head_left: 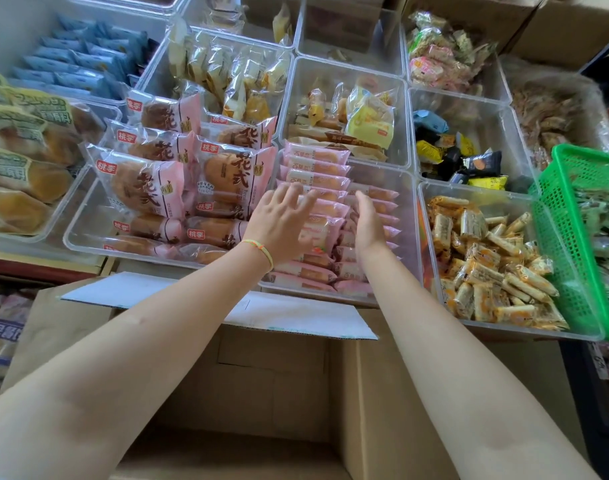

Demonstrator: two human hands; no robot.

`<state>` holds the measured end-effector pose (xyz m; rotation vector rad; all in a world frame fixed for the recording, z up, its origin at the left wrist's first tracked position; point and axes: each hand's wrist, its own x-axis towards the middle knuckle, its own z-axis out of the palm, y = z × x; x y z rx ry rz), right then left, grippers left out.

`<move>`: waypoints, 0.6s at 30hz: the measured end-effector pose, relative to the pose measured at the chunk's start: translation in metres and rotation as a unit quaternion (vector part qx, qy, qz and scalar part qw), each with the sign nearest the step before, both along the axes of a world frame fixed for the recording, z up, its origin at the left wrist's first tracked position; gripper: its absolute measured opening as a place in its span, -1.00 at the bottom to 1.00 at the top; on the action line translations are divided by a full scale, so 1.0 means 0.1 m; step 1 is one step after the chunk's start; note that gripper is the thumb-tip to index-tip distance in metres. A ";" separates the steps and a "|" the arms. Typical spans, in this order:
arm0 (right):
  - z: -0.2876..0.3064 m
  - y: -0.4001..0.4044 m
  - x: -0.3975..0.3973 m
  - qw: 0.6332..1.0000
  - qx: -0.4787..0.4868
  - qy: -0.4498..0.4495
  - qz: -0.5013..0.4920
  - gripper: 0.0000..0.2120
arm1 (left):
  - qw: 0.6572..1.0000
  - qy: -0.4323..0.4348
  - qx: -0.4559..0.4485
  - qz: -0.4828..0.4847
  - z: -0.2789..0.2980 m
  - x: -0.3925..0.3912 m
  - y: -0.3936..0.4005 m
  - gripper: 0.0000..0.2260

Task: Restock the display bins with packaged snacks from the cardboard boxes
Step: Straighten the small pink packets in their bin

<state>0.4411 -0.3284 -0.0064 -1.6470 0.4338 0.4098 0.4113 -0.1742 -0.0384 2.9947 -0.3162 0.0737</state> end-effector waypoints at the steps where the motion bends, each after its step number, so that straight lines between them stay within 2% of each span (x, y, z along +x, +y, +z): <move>1: 0.03 0.01 0.06 1.000 0.003 -0.002 -0.013 -0.53 | 1.000 0.021 0.023 -0.007 -0.02 0.06 0.01 -0.23; 2: 0.08 0.03 0.11 1.000 0.006 -0.005 -0.027 -0.50 | 0.998 0.041 0.046 -0.012 -0.07 0.13 0.02 -0.14; 4: 0.15 0.07 0.20 0.999 0.029 -0.004 -0.043 -0.46 | 0.995 0.064 0.075 -0.021 -0.18 0.23 0.03 -0.08; 9: 0.16 0.23 0.31 0.998 0.047 0.020 -0.048 -0.32 | 0.993 0.063 0.101 -0.022 -0.29 0.30 0.08 -0.19; 14: 0.14 0.20 0.30 0.996 0.034 0.035 -0.070 -0.48 | 0.993 0.062 0.099 -0.026 -0.33 0.32 0.09 -0.21; 18: 0.01 0.16 0.29 0.996 0.083 0.036 -0.014 -0.36 | 0.990 0.082 0.111 -0.029 -0.30 0.34 0.08 -0.16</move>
